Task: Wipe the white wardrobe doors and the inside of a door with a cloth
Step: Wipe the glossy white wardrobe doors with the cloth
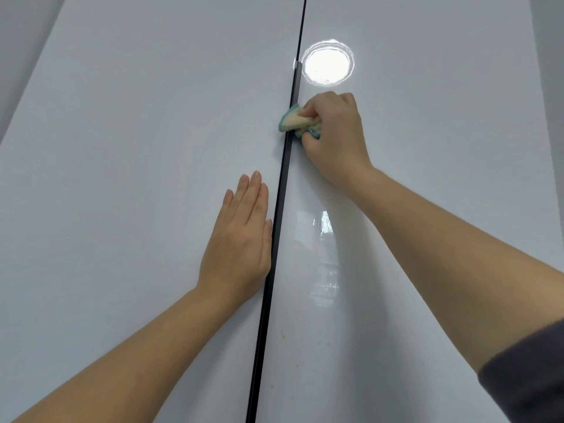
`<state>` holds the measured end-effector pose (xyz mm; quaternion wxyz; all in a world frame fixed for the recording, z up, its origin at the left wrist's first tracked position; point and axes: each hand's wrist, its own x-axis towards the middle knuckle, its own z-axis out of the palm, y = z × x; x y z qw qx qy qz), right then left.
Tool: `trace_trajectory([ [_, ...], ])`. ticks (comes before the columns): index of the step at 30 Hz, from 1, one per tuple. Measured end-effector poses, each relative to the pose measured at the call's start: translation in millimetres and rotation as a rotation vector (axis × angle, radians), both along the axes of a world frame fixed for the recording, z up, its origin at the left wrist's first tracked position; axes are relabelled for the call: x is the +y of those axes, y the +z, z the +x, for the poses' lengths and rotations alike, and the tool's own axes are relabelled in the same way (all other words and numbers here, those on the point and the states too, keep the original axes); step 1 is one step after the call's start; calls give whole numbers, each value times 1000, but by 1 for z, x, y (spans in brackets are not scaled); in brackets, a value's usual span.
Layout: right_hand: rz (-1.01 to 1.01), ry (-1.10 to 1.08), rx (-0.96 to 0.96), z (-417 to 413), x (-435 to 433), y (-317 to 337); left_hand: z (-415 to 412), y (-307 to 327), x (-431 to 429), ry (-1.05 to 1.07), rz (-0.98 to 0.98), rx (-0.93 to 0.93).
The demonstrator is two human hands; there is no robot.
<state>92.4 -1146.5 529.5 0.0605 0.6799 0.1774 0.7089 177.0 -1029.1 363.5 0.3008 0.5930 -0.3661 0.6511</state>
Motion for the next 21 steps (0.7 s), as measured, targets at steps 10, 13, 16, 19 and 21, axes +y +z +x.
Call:
trace_trajectory([
  [10,-168,28,125,-14,-10,-132,0,3,7,-131,30,59],
  [13,-213,27,167,-16,-14,-179,-5,1,7,-147,17,93],
  [16,-250,18,213,-18,-16,-216,-13,-13,3,-162,6,130],
  [19,-370,-17,263,-24,-24,-253,-22,-27,-6,-175,15,164],
  [21,-465,-64,313,-34,-32,-273,-25,-32,-11,-184,7,196],
])
